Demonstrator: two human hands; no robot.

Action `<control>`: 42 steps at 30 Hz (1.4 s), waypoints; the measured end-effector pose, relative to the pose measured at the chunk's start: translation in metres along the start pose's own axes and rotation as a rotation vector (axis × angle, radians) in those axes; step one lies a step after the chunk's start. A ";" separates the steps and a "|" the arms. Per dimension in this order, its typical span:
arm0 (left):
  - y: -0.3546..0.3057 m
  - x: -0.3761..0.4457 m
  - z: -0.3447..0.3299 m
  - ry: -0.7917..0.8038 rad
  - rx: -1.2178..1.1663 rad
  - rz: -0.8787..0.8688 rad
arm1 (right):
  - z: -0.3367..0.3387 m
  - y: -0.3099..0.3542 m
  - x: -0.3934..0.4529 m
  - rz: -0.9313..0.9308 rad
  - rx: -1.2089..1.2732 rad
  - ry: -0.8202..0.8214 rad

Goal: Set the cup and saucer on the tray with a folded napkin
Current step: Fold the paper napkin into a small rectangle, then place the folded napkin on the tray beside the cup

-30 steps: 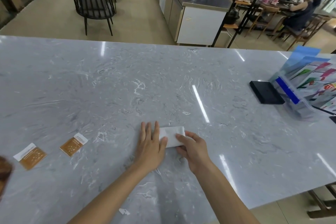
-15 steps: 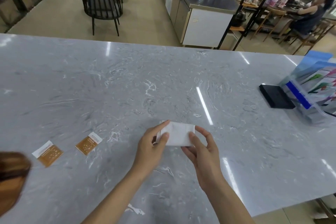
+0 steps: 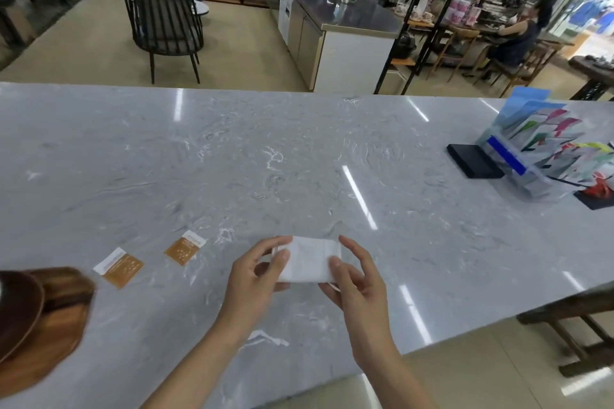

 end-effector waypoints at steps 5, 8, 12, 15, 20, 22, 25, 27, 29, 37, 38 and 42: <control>0.001 -0.047 0.043 0.023 0.081 -0.034 | -0.027 -0.016 -0.057 0.018 0.007 0.016; 0.004 -0.080 0.073 0.038 0.097 -0.031 | -0.047 -0.029 -0.095 0.016 0.012 0.022; 0.006 -0.127 0.116 0.034 0.091 -0.009 | -0.076 -0.045 -0.148 0.000 0.005 0.018; 0.006 -0.157 0.148 -0.007 0.045 0.011 | -0.096 -0.051 -0.182 -0.005 -0.008 0.017; 0.004 -0.191 0.193 -0.074 -0.053 0.086 | -0.123 -0.055 -0.222 -0.019 0.010 0.010; 0.003 -0.201 0.211 -0.103 -0.063 0.119 | -0.137 -0.056 -0.235 -0.028 0.014 0.021; 0.004 -0.214 0.233 -0.125 -0.081 0.167 | -0.159 -0.058 -0.245 -0.045 -0.014 0.045; 0.004 -0.221 0.249 -0.143 -0.081 0.191 | -0.175 -0.063 -0.251 -0.066 -0.031 0.070; 0.003 -0.225 0.268 -0.170 -0.094 0.217 | -0.193 -0.067 -0.254 -0.078 -0.038 0.095; -0.011 -0.225 0.359 -0.175 -0.043 0.231 | -0.271 -0.097 -0.260 -0.150 -0.039 0.069; -0.014 -0.221 0.373 -0.184 -0.012 0.215 | -0.282 -0.102 -0.261 -0.160 -0.032 0.055; -0.025 -0.203 0.428 -0.196 0.148 0.139 | -0.333 -0.117 -0.266 -0.153 -0.044 -0.012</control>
Point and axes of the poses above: each hand's wrist, its own x-axis towards the middle knuckle, its own z-axis out of the back of the hand, y = z × x, the point moved 8 cm from there along x, towards the middle knuckle, and after that the axes turned 1 degree about z, right-handed, at the moved point
